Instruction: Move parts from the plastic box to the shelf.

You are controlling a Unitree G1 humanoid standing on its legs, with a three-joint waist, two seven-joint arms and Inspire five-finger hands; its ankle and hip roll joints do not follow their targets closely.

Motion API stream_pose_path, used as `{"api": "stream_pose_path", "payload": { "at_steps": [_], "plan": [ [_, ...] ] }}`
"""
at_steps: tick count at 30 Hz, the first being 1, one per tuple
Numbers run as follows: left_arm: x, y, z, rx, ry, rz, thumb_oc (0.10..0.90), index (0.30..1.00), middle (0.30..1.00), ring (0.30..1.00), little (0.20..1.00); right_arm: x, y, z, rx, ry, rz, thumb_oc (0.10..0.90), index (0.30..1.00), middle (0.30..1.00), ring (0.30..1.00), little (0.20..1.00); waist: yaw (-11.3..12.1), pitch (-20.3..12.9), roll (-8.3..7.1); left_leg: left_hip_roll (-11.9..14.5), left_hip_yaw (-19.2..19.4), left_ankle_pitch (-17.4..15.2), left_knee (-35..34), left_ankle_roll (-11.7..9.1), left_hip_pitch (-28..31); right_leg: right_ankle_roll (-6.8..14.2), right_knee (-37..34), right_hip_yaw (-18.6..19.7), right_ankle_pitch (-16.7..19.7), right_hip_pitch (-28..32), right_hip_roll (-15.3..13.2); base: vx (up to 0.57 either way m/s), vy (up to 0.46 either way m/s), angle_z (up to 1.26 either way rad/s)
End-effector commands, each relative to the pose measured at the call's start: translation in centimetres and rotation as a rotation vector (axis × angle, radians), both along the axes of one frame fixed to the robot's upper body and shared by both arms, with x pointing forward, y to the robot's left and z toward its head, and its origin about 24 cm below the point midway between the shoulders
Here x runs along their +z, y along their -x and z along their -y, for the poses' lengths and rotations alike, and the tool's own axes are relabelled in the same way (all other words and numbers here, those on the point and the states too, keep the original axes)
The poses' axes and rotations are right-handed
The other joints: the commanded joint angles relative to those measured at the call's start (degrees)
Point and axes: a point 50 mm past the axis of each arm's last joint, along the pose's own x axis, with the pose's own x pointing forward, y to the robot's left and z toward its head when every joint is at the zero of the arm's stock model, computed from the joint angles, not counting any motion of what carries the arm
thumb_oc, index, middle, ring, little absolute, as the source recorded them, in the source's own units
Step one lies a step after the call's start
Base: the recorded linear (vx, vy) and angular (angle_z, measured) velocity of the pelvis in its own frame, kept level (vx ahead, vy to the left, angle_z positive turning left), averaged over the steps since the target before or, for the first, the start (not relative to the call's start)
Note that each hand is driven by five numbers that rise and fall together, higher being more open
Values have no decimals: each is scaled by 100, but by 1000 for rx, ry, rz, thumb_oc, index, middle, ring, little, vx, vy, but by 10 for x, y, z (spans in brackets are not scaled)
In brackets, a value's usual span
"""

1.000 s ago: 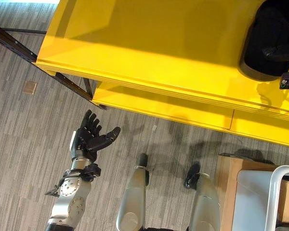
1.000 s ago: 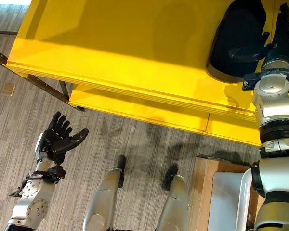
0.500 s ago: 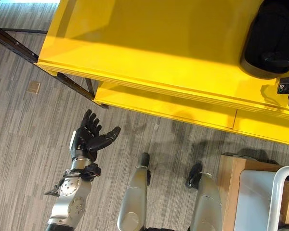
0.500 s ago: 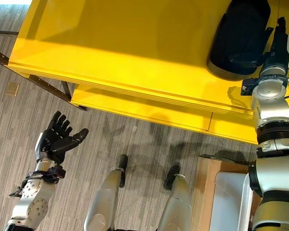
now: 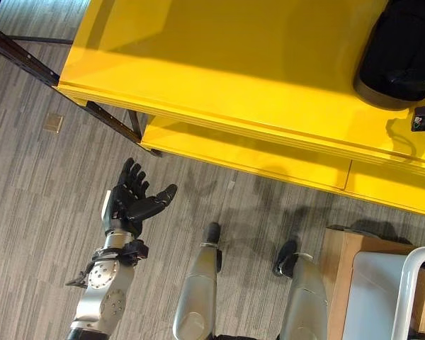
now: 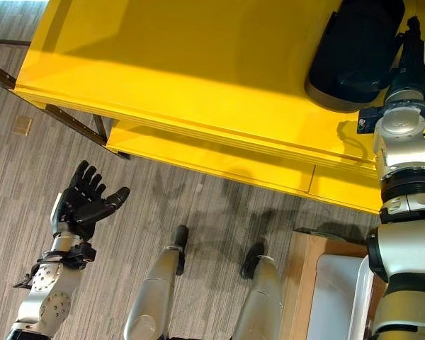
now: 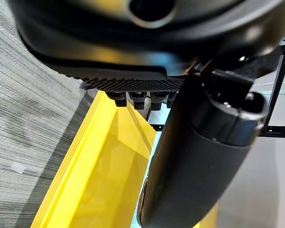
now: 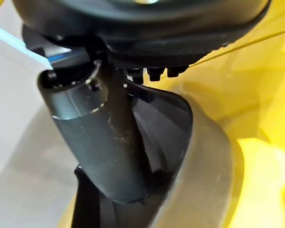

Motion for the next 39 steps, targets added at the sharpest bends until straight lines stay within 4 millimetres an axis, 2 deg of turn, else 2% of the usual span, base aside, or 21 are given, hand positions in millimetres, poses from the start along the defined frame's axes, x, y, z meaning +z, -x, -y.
{"api": "stream_pose_path", "payload": {
  "at_steps": [1, 11, 17, 26, 27, 39],
  "plan": [
    [47, 3, -2, -23, -73, 242, 900, 1000, 1000, 1000, 1000, 43, 10, 5, -42, 98, 95, 900, 1000, 1000, 1000, 1000, 125, -219, 80, 330, -33, -378, 79, -28, 153, 380, -161, 464, -173, 275, 11, 0, 0, 0],
    [47, 3, -1, -27, -70, 250, 900, 1000, 1000, 1000, 1000, 40, 15, 16, -74, 113, 66, 900, 1000, 1000, 1000, 1000, 173, -168, 161, 334, -94, -260, -7, -74, 69, 362, -26, 407, -273, 142, -19, -11, -35, 2],
    [47, 3, -1, -26, -71, 252, 900, 1000, 1000, 1000, 1000, 41, 16, 17, -92, 180, 27, 900, 1000, 1000, 1000, 1000, 210, -171, 186, 342, -133, -173, -112, -101, 41, 356, 29, 365, -308, 67, -30, -7, -17, 1],
    [48, 4, -1, -36, -68, 259, 900, 1000, 1000, 1000, 1000, 37, 15, 17, -108, 324, -65, 900, 1000, 1000, 1000, 1000, 227, -136, 180, 355, -189, -115, -147, -126, 5, 349, 116, 320, -335, 21, -51, -9, -14, 2],
    [47, 5, -2, -34, -66, 258, 900, 1000, 1000, 1000, 1000, 36, 16, 17, -118, 386, -104, 900, 1000, 1000, 1000, 1000, 226, -132, 162, 358, -204, -87, -200, -133, 11, 355, 115, 308, -324, 7, -47, -19, -17, 4],
    [47, 6, -2, -37, -62, 265, 900, 1000, 1000, 1000, 1000, 22, 17, 23, -145, 502, -214, 900, 1000, 1000, 1000, 1000, 201, -124, 110, 378, -196, -59, -281, -143, 48, 349, 96, 296, -302, -6, -34, -1, -1, 0]
  ]
}}
